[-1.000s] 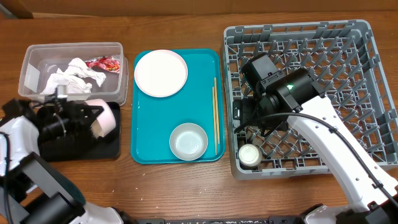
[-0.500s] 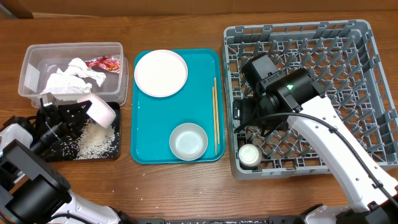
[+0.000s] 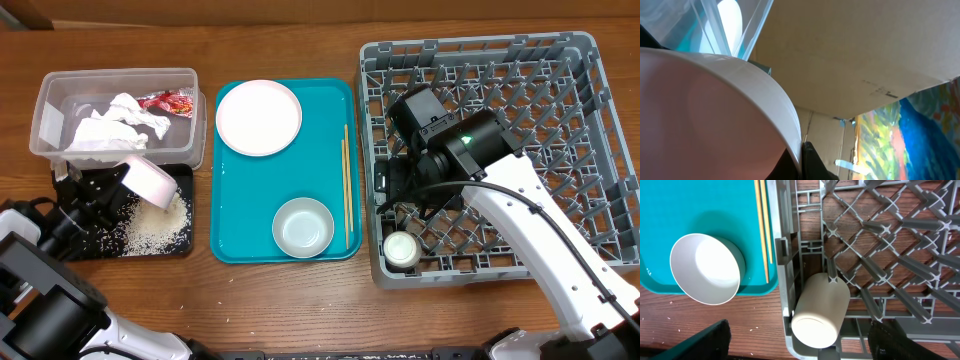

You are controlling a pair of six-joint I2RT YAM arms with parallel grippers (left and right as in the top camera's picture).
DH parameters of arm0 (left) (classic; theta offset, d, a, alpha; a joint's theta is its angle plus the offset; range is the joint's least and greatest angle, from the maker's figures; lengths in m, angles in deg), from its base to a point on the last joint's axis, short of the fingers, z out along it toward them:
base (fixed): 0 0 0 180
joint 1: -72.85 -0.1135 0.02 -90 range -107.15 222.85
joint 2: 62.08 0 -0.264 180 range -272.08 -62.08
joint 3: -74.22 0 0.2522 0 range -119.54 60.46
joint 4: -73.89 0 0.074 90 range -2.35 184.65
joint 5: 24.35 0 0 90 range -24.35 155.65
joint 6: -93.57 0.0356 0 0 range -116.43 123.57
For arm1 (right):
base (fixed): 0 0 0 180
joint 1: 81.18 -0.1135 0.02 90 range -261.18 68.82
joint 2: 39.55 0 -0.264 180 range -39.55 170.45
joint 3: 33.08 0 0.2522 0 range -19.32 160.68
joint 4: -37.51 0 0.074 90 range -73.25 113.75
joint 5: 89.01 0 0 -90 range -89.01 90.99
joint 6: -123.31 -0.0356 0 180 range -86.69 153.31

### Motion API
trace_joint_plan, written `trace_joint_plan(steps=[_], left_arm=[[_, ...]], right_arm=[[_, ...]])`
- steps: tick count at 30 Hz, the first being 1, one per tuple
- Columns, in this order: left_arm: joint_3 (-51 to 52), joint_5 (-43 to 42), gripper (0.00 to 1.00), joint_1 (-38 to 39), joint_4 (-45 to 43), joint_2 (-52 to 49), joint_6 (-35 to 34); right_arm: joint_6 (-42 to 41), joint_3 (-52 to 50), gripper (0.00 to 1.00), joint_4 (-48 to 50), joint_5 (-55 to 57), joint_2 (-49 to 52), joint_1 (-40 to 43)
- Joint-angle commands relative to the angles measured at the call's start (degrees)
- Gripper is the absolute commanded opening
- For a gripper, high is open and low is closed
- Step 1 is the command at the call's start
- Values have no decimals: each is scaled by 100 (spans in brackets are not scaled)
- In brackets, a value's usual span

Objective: Sort waste into correct bins and load items into the dishwasher
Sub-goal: 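Tip the pink bowl over the black tray to dump the rice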

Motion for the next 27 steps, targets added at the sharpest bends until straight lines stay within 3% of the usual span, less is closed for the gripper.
trace_joint_plan(steps=[1,11,17,24,27], left_arm=[[35,-166,4,-31,-4,-31,-72],[31,-170,4,-31,219,2,72],[4,-138,4,-28,1119,507,1434],[-72,1008,4,48,1200,1641,1550],[-238,1578,4,256,979,2166,1209]], right_arm=[[15,131,89,20,31,-4,-17],[17,131,89,-4,33,-4,-17],[17,131,89,0,35,-4,-17],[15,131,89,4,33,-4,-17],[15,131,89,24,33,-4,-17]])
